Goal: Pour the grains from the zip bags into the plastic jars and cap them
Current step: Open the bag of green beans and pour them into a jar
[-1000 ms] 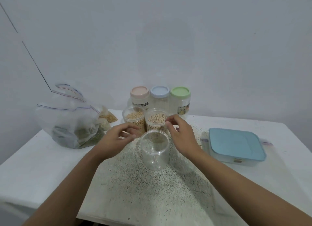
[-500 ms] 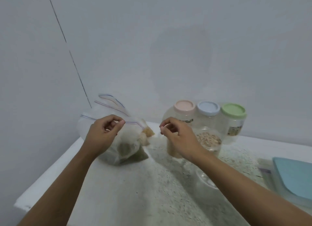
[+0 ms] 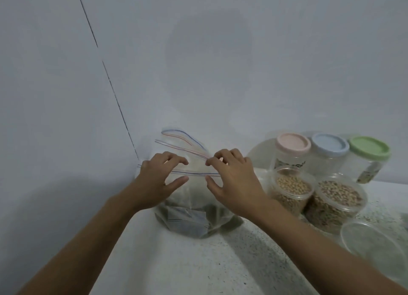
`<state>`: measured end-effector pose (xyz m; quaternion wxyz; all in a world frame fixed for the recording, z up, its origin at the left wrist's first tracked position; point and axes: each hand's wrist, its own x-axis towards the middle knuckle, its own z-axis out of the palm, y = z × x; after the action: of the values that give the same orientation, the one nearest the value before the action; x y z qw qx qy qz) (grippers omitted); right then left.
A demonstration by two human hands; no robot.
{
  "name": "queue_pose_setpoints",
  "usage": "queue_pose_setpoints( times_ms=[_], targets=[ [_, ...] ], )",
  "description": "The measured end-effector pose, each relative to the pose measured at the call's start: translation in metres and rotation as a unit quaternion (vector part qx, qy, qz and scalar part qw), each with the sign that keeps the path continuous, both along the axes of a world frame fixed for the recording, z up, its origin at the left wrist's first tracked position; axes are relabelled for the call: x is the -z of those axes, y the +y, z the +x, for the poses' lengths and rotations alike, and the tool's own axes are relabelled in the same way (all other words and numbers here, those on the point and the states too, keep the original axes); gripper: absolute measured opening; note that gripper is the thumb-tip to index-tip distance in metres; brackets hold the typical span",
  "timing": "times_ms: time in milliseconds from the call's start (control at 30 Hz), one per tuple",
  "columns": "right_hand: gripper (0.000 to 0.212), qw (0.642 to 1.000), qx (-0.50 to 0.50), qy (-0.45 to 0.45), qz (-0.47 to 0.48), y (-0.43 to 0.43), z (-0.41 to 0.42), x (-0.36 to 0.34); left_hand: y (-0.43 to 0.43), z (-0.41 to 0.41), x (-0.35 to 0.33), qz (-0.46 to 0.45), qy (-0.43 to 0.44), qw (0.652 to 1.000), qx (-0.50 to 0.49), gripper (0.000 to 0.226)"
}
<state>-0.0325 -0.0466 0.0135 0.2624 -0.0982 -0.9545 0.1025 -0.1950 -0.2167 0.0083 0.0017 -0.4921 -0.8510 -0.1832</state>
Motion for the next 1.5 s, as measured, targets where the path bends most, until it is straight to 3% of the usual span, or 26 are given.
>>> queue_pose_setpoints(
  times_ms=[167, 267, 433, 567, 667, 800, 1033, 1233, 1333, 1500],
  targets=[
    [0.041, 0.987, 0.059, -0.133, 0.07, -0.009, -0.015, -0.007, 0.001, -0.014, 0.004, -0.057, 0.013, 0.997, 0.049, 0.086],
    [0.027, 0.988, 0.067, -0.13, 0.041, -0.008, -0.02, -0.013, 0.003, -0.02, 0.002, -0.054, 0.009, 0.997, 0.062, 0.075],
    [0.004, 0.99, 0.039, -0.095, -0.094, -0.004, -0.016, -0.023, 0.008, -0.017, -0.011, -0.04, -0.036, 0.993, 0.103, 0.05],
    [0.007, 0.988, 0.007, -0.065, -0.143, -0.002, -0.007, -0.027, 0.01, -0.012, -0.028, -0.024, -0.09, 0.983, 0.157, 0.035],
    [0.006, 0.976, -0.043, -0.134, -0.164, 0.003, 0.002, -0.034, 0.009, -0.008, -0.036, -0.037, -0.117, 0.974, 0.19, 0.027],
    [0.02, 0.965, -0.088, -0.202, -0.143, 0.007, 0.021, -0.039, 0.01, 0.009, -0.043, -0.069, -0.103, 0.966, 0.225, 0.023],
    [0.014, 0.987, -0.042, -0.088, -0.124, 0.024, 0.047, -0.043, 0.023, 0.04, -0.063, 0.016, -0.03, 0.974, 0.226, 0.015],
    [0.007, 0.998, -0.014, 0.045, -0.048, 0.045, 0.057, -0.038, 0.041, 0.067, -0.077, 0.037, -0.04, 0.984, 0.167, 0.019],
    [0.005, 0.995, 0.006, 0.093, -0.026, 0.055, 0.061, -0.036, 0.051, 0.087, -0.081, 0.053, -0.075, 0.986, 0.139, 0.021],
    [0.014, 0.988, 0.009, 0.153, -0.034, 0.07, 0.07, -0.028, 0.071, 0.124, -0.08, 0.112, -0.231, 0.962, 0.093, 0.025]
  ],
)
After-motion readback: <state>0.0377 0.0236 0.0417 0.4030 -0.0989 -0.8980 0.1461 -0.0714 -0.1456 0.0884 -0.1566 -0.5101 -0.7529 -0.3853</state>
